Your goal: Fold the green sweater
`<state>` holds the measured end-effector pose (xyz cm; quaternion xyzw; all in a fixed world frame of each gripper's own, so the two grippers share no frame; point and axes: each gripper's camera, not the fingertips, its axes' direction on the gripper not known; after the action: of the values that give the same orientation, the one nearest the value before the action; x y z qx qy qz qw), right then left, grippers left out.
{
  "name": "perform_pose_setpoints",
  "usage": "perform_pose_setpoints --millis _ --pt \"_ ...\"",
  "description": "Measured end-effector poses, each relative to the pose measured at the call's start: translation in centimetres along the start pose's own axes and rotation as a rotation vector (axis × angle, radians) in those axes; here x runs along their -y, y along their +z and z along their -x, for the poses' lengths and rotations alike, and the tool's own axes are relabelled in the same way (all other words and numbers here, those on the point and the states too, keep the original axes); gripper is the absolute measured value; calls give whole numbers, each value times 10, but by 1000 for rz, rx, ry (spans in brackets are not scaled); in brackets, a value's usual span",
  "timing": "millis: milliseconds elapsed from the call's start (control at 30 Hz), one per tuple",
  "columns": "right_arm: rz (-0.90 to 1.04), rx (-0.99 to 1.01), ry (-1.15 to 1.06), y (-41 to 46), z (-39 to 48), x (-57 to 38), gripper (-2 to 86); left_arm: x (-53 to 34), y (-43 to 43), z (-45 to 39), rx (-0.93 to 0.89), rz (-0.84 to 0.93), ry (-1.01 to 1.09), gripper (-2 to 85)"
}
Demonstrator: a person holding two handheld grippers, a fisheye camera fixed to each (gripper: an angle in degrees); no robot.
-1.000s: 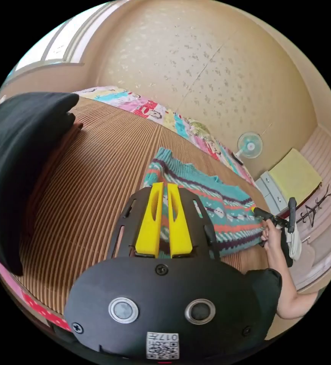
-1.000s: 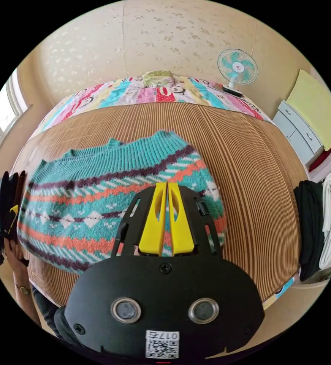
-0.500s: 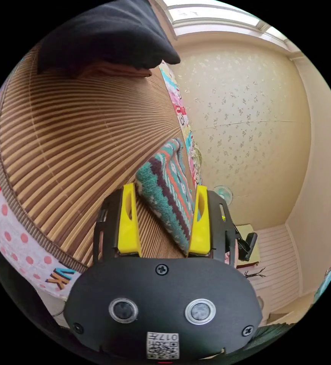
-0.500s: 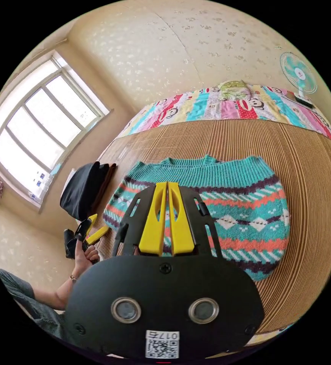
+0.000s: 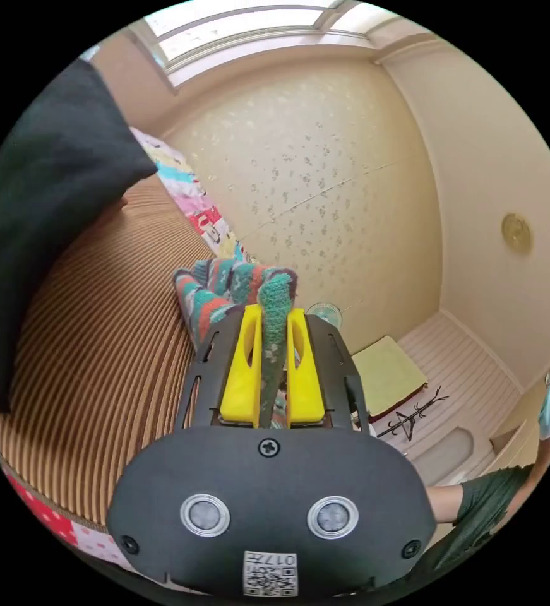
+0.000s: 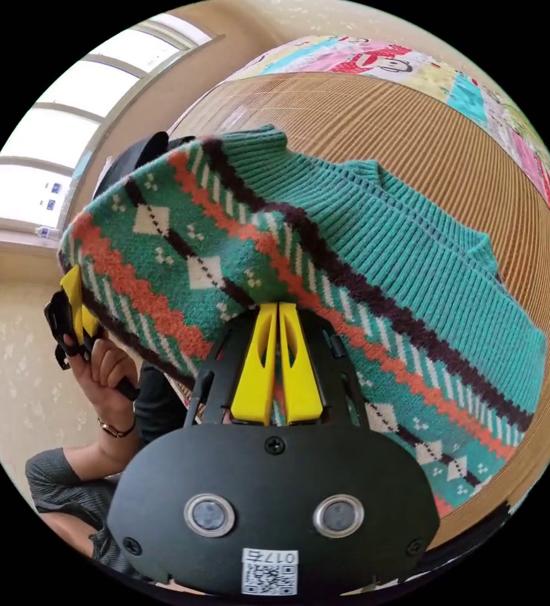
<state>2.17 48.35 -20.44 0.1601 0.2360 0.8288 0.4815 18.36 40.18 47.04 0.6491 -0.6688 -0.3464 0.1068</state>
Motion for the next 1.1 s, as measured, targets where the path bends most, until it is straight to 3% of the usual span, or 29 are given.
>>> perform_pose_setpoints --millis 167,333,433,500,633,767,833,967,1100 --pt "13 162 -146 12 52 16 3 28 -27 -30 -68 -12 183 65" --pt "-129 439 -34 -44 -4 -29 4 19 -1 -64 -134 119 353 65" --pt "-283 370 74 -100 -62 -83 4 -17 51 -90 -262 236 441 65" --pt "-373 206 218 -133 -115 -132 4 -45 88 -104 -329 305 477 65" --pt "-431 122 512 -129 -205 -197 5 -136 195 -126 -347 594 552 66" --pt "-478 384 685 -88 -282 -254 9 -226 278 -114 -206 1013 712 77" --pt "-517 467 671 -87 -293 -266 12 -214 273 -111 -206 951 707 83" --pt "-629 582 547 -105 -284 -288 31 -143 245 -101 -383 879 452 115" --pt "-613 596 493 -112 -275 -299 92 -95 209 -77 -200 723 395 82"
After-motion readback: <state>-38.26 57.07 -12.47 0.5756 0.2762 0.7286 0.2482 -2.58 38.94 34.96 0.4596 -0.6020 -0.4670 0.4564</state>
